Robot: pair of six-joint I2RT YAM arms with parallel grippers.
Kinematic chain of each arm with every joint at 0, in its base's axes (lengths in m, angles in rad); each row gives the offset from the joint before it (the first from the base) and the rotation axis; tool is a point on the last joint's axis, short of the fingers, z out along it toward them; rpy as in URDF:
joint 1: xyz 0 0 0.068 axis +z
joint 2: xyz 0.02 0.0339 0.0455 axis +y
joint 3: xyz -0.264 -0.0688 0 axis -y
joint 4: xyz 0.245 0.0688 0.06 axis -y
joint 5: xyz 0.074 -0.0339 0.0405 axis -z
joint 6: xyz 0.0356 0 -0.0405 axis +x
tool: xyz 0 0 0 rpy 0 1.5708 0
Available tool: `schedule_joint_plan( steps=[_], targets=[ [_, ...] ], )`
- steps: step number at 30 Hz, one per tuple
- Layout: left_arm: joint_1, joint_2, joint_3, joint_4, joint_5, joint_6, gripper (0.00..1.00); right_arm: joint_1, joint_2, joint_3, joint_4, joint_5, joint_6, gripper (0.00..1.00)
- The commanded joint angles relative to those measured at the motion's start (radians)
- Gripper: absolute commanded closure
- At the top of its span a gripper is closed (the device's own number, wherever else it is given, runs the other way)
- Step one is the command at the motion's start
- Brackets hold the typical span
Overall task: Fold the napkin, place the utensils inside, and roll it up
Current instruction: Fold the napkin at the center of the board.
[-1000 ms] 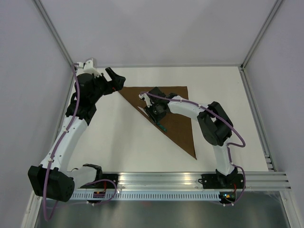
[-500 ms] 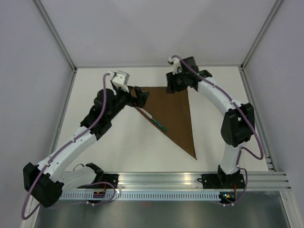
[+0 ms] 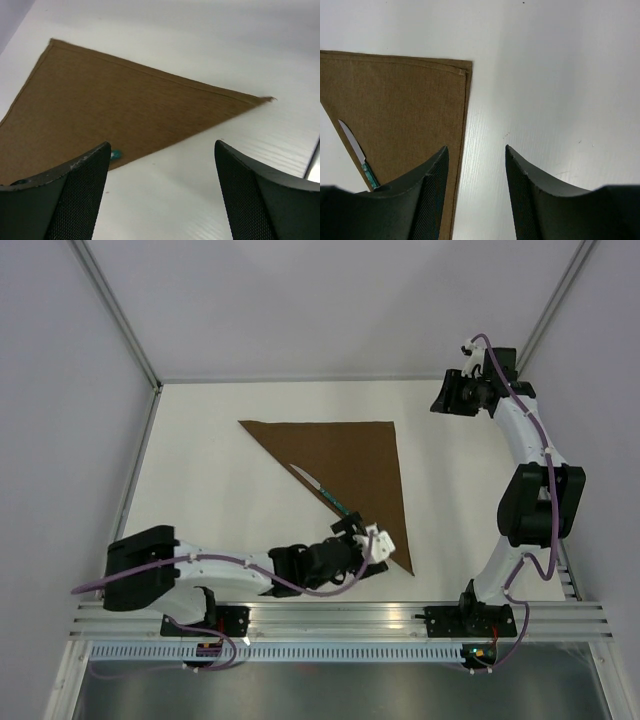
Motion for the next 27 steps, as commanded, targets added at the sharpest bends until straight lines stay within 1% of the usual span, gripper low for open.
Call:
schedule_joint_plan(
  steps=[1,4,10,15,16,21,27],
  targets=[
    [-0.125,0.151,0.029,0.174,-0.123,0.163,0.12,-0.013,-0.038,-0.018,0.025,-0.045,0.032,0.46],
    [-0.169,0.268,0.091,0.177,-0.128,0.191,0.14,-0.020,-0.033,-0.018,0.025,-0.045,0.029,0.46],
    [-0.214,0.380,0.154,0.215,-0.088,0.194,0.15,-0.033,-0.032,-0.017,0.030,-0.051,0.032,0.46],
    [-0.229,0.437,0.194,0.220,-0.060,0.182,0.20,-0.034,-0.029,-0.021,0.031,-0.059,0.037,0.46],
    [-0.232,0.446,0.204,0.220,-0.053,0.180,0.23,-0.034,-0.029,-0.021,0.031,-0.059,0.037,0.46],
    [-0.235,0.483,0.214,0.232,-0.039,0.154,0.29,-0.034,-0.026,-0.024,0.033,-0.059,0.037,0.46],
    [-0.234,0.525,0.221,0.271,-0.036,0.145,0.32,-0.037,-0.029,-0.029,0.036,-0.061,0.040,0.46]
  ],
)
